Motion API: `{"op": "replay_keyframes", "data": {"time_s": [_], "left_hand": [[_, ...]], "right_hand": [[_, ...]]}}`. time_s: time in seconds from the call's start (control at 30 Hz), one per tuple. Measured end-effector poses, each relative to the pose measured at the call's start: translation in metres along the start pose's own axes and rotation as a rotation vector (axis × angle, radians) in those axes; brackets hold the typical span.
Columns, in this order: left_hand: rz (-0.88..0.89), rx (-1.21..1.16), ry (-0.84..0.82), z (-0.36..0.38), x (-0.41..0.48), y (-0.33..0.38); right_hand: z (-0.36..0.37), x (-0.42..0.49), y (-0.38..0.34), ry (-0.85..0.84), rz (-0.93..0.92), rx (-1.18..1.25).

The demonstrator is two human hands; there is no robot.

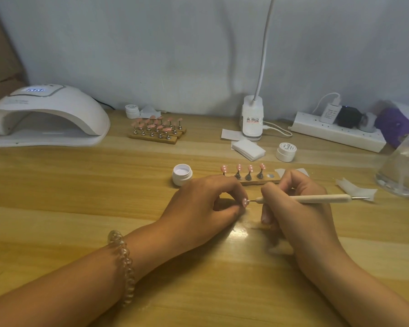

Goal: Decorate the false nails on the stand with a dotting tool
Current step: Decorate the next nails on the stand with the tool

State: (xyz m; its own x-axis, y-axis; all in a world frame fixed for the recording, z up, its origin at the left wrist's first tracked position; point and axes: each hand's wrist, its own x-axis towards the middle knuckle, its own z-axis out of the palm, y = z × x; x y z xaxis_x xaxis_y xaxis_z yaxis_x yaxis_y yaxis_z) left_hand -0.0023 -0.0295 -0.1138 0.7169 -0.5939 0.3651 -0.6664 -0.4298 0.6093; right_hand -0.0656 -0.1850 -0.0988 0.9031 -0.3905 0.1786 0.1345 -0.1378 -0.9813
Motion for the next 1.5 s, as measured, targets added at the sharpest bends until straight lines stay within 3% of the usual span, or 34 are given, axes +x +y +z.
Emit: {"op": "replay_keyframes", "data": {"time_s": [0.73, 0.93, 1.5], "left_hand": [[0.001, -0.007, 0.001, 0.0002, 0.0004, -0.0001], [-0.001, -0.015, -0.002, 0.0006, 0.0004, -0.0002], [-0.008, -0.029, -0.013, -0.0007, -0.0001, 0.0009]], "right_hand": [[-0.0001, 0.0002, 0.0013, -0.028, 0.01, -0.011], [-0.0003, 0.0001, -0.0012, 0.031, 0.013, 0.028], [0.0, -0.0008, -0.0008, -0.042, 0.028, -0.005]]}}
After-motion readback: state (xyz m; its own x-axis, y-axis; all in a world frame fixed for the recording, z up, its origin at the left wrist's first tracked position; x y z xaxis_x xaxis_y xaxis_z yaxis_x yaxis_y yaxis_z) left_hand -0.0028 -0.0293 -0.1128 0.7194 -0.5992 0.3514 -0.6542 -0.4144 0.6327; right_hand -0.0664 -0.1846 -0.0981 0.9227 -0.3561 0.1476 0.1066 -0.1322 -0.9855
